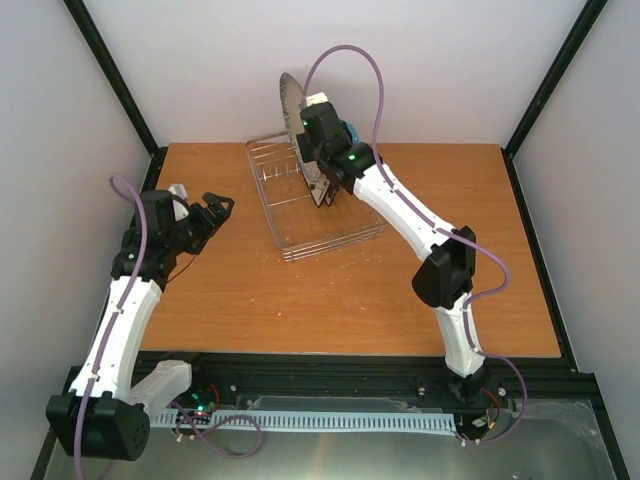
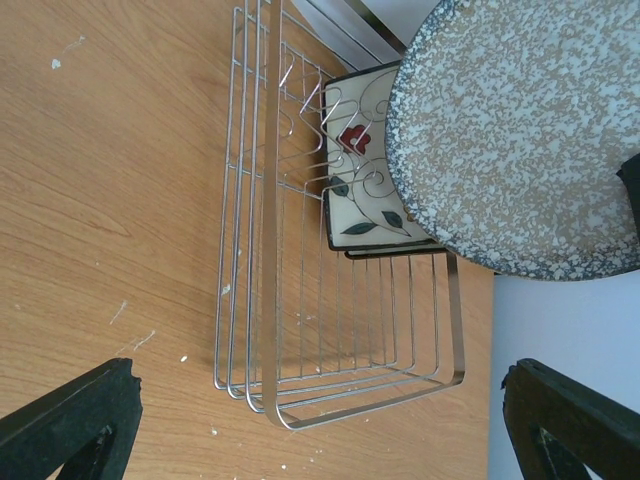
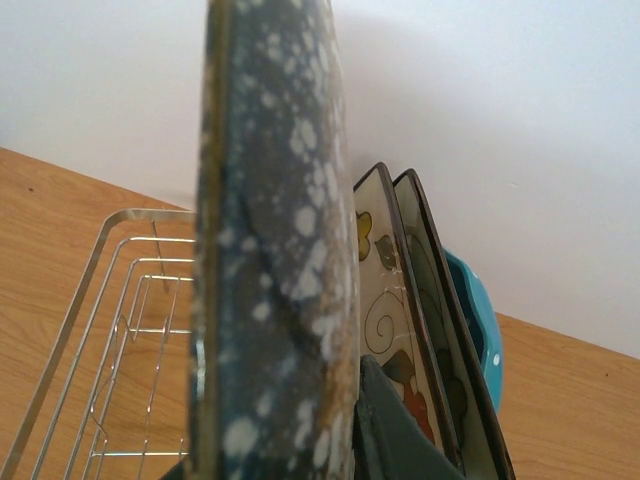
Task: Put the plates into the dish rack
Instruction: Insert the plate into the dish rack.
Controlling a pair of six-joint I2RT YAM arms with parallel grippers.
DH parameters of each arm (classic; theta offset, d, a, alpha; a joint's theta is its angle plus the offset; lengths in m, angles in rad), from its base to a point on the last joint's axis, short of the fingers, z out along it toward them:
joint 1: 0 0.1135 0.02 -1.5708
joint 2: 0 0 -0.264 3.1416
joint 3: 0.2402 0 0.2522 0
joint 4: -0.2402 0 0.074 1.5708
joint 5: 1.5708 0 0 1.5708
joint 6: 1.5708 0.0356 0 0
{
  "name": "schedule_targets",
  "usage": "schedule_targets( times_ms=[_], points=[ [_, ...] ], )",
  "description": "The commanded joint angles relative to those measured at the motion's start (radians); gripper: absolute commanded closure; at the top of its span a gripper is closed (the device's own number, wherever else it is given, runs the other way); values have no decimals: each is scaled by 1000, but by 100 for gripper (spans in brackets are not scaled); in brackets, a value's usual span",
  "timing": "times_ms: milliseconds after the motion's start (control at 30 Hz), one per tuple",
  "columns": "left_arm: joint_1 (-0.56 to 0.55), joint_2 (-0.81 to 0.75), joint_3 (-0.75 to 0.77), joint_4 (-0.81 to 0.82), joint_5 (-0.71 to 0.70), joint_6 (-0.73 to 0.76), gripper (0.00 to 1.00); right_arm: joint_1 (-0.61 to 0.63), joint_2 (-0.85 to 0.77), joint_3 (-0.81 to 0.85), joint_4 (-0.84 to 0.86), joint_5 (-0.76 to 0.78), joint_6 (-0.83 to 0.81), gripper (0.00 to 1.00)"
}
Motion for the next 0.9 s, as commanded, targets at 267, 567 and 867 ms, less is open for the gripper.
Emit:
schedule_targets(
  times_ms=[267,567,867],
  points=[
    [15,1,31,-25,-2,29,0,2,-8,37,246,73,29,97],
    [20,11,37,-30,-8,42,0,1,20,37,253,73,26,97],
    [28,28,48,-31,-5,50,0,-3,50,41,234,59,49,97]
  ],
)
